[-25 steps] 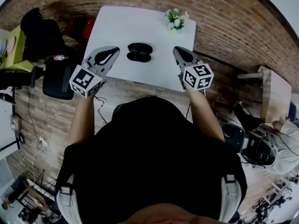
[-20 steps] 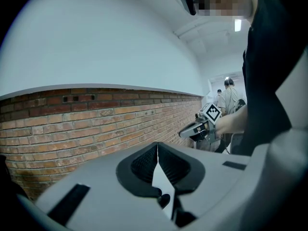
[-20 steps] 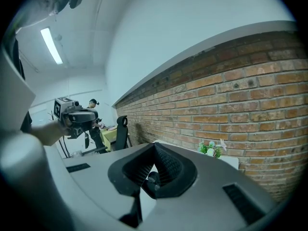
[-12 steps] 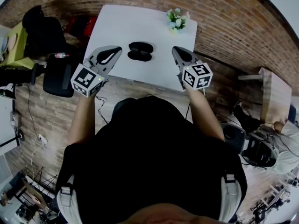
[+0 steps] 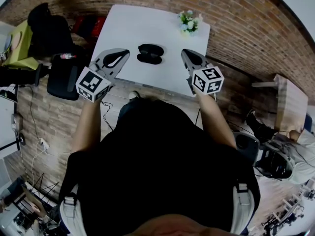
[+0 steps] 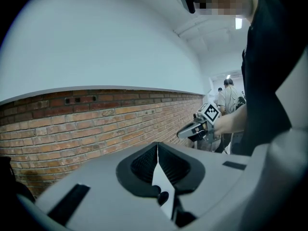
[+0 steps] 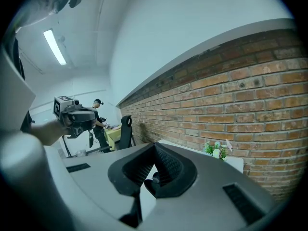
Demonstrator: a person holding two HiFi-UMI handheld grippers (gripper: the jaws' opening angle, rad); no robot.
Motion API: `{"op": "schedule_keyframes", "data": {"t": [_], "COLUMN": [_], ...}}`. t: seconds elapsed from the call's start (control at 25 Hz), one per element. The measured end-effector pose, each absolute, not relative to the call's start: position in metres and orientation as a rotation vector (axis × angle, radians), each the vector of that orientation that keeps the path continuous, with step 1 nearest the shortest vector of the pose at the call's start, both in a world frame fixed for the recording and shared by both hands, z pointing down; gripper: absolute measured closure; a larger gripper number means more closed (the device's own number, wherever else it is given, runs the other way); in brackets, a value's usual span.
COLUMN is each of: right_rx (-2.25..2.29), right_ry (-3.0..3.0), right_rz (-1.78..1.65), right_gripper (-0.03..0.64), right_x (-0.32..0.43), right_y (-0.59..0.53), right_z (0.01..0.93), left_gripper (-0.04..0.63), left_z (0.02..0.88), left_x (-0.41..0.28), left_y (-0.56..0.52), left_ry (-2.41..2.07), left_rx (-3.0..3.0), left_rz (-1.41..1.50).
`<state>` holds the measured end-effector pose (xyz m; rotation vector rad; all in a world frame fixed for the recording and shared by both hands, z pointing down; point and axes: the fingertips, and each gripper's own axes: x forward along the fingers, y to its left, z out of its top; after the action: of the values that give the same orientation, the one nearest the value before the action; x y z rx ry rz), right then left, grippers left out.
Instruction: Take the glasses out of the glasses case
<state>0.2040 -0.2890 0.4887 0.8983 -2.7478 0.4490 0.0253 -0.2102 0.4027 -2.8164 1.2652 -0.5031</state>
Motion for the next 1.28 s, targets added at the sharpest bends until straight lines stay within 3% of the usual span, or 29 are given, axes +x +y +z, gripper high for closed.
{"op": "schedule_keyframes", "data": {"t": [1.28], "right_rx": [0.925], "right_ry": [-2.7], "right_rz": [0.449], "right_gripper": [0.601], "right_x": [0.151], "right_y": [-0.323], "right_z": [0.493], "left_gripper": [0.583], "left_z": [0.413], "left_x": [-0.041], "left_y": [-0.254], "left_ry": [1.256], "left_rx": [-2.854], "left_rz": [-0.451]}}
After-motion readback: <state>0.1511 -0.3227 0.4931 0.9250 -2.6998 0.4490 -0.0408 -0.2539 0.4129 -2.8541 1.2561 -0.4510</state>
